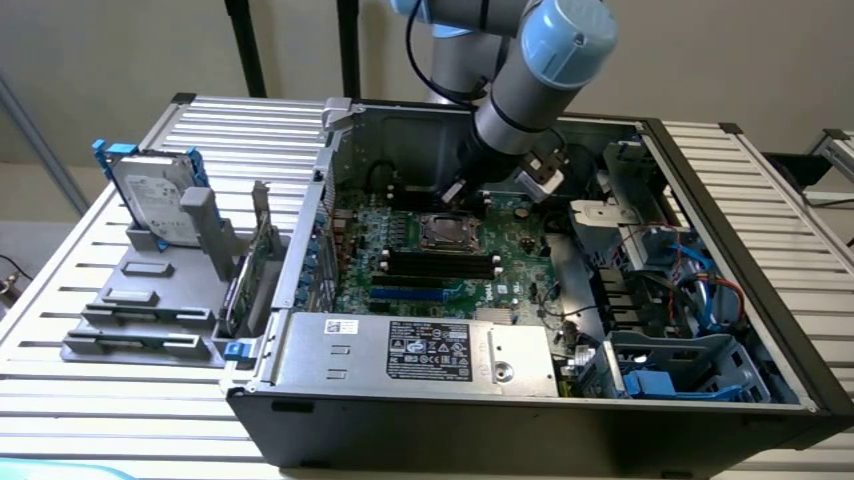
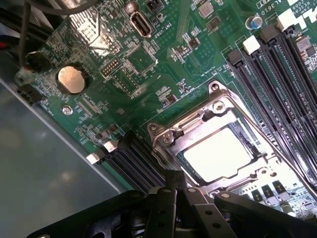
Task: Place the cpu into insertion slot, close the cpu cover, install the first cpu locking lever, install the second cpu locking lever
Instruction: 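Install the first cpu locking lever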
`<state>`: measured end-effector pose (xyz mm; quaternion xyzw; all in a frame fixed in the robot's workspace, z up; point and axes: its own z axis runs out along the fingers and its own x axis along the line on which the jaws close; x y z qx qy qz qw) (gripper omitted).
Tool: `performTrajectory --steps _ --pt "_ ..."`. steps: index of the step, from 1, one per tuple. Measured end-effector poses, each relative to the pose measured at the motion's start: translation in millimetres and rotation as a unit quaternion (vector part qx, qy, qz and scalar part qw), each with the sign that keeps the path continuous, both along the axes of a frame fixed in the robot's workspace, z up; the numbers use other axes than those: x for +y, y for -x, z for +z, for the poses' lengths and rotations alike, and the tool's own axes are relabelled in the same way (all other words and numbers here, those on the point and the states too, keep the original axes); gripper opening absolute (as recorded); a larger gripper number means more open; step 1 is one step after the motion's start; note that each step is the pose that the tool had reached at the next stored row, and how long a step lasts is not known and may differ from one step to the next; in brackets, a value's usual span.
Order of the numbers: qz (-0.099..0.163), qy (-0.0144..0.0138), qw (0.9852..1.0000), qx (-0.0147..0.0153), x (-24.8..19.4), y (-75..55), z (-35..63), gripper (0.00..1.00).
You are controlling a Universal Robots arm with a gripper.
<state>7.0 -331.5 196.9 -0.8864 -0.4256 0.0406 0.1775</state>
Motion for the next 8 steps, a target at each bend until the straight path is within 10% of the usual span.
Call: performTrajectory --steps 8 --pt "0.003 -0.0022 1.0 0.0006 0.6 1.7 0.1 0.11"
